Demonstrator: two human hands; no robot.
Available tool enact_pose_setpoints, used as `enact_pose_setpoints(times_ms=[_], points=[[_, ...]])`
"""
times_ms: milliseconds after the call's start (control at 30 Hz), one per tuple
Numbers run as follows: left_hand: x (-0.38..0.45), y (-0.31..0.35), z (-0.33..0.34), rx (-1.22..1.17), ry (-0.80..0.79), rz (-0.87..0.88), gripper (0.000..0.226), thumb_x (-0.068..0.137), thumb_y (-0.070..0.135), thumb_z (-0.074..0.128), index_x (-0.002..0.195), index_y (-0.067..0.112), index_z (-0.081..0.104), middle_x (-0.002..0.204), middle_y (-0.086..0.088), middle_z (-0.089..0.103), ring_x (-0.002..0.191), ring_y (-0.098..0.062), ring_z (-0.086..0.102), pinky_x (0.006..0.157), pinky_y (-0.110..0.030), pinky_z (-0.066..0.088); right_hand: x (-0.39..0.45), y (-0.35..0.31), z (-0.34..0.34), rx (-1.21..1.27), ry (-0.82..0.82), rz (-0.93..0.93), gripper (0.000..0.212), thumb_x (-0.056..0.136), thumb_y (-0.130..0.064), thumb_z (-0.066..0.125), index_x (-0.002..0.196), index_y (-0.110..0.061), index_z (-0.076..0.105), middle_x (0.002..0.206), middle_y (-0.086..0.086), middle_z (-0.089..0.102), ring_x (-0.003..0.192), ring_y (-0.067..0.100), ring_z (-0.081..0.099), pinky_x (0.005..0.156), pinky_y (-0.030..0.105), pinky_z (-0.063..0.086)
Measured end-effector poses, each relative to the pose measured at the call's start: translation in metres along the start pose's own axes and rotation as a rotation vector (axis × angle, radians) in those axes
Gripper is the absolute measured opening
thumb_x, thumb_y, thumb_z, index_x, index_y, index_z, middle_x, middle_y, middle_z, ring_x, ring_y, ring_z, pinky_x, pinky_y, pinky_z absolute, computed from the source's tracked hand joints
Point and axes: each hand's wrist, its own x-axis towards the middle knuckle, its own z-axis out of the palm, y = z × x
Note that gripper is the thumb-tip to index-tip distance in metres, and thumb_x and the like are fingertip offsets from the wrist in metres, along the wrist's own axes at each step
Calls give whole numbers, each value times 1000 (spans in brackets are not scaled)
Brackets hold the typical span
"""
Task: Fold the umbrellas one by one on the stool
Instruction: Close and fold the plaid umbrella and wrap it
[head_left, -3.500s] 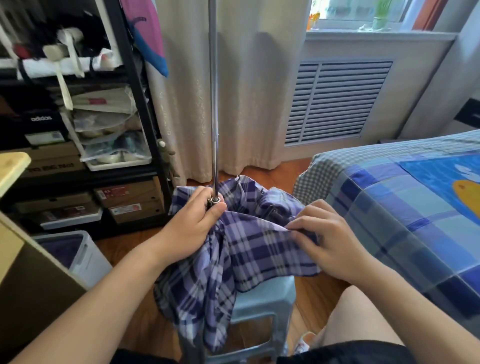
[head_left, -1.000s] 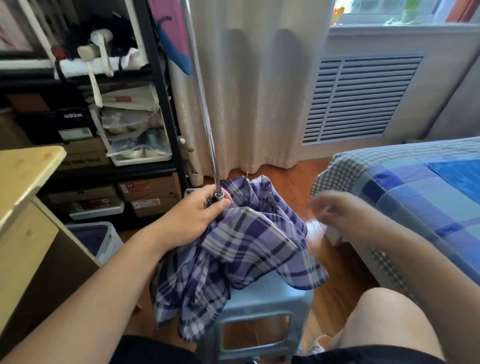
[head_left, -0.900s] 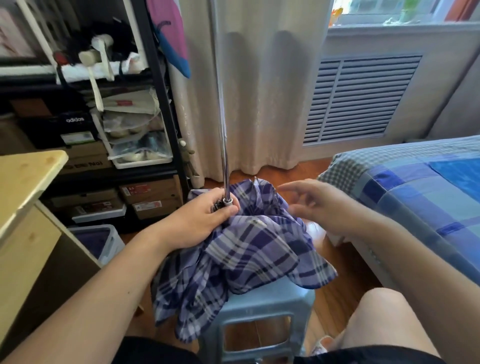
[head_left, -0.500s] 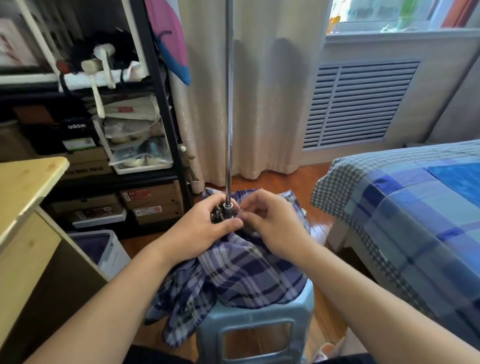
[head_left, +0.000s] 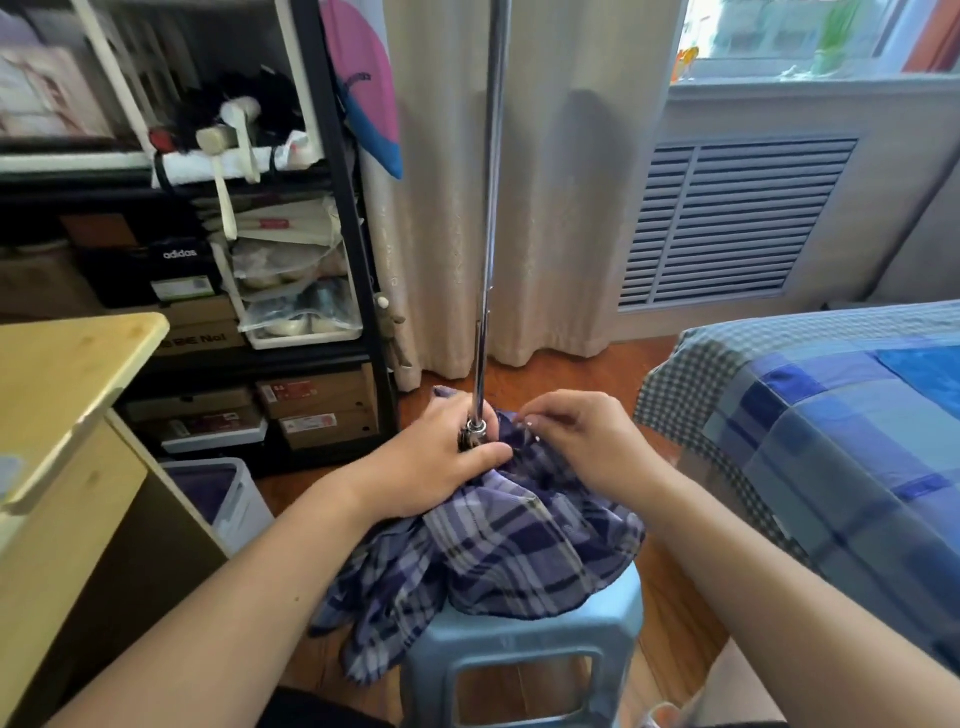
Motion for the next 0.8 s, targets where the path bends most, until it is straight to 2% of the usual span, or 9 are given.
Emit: enact_pose_setpoints(times_ms=[67,200,300,400,467,533,633,733,800], points=[[4,-1,-8,315,60,-20,32,91,54,66,107,27,57,116,11,47,117,-10,37,101,-33,30,-7,-3,10,-6,17,-53,18,96,-11,69,89,-26,77,83,-13,74,78,-3,64,75,16,48],[9,-3,-18,723,111,-30,56,87,70,57,114,22,53,115,5,42,113,-19,40,98,-39,36,-13,-11,31,134,89,-25,24,97,-6,63,103,-27,72,92,-12,72,80,11,67,74,22,52],[6,-2,-22,335,45,7,26,91,51,69,101,38,50,104,10,47,102,-10,54,89,-31,43,-9,-17,43,246,90,14,25,95,-5,67,94,-29,73,85,-6,74,73,22,66,67,25,50],[5,-6,-14,33,20,56,19,96,31,70,95,38,52,98,15,55,90,7,54,83,-15,40,-5,-20,50,282,144,56,24,91,-7,71,83,-29,74,74,-5,72,64,13,60,63,27,49],[4,-9,-5,-204,75,13,16,93,36,71,98,26,60,91,10,63,82,5,57,82,-18,46,-6,-22,54,286,168,91,22,90,-7,70,80,-27,73,68,-12,69,60,2,56,60,18,45],[6,-14,6,-389,148,-39,33,85,47,72,98,18,63,87,8,66,82,-3,62,84,-28,52,-9,-25,56,283,206,88,22,91,-8,69,79,-26,71,74,-11,70,64,-1,59,61,13,44],[14,-21,25,-445,255,-87,37,80,66,74,92,33,64,93,10,64,88,-6,61,95,-39,49,-6,-21,57,228,250,81,21,93,-8,67,79,-24,69,80,-8,72,71,-3,60,69,18,48],[25,-16,31,-557,288,-135,31,87,52,75,82,28,57,74,12,56,73,-8,53,78,-33,47,5,-17,40,115,48,95,14,93,-17,64,92,-25,75,89,-9,77,88,9,71,86,40,57],[31,-10,30,-577,293,-138,29,94,33,74,81,17,53,67,5,50,65,-10,49,67,-24,44,19,-21,12,-47,-123,131,17,93,-17,65,94,-28,78,89,-8,78,90,12,72,90,42,57]])
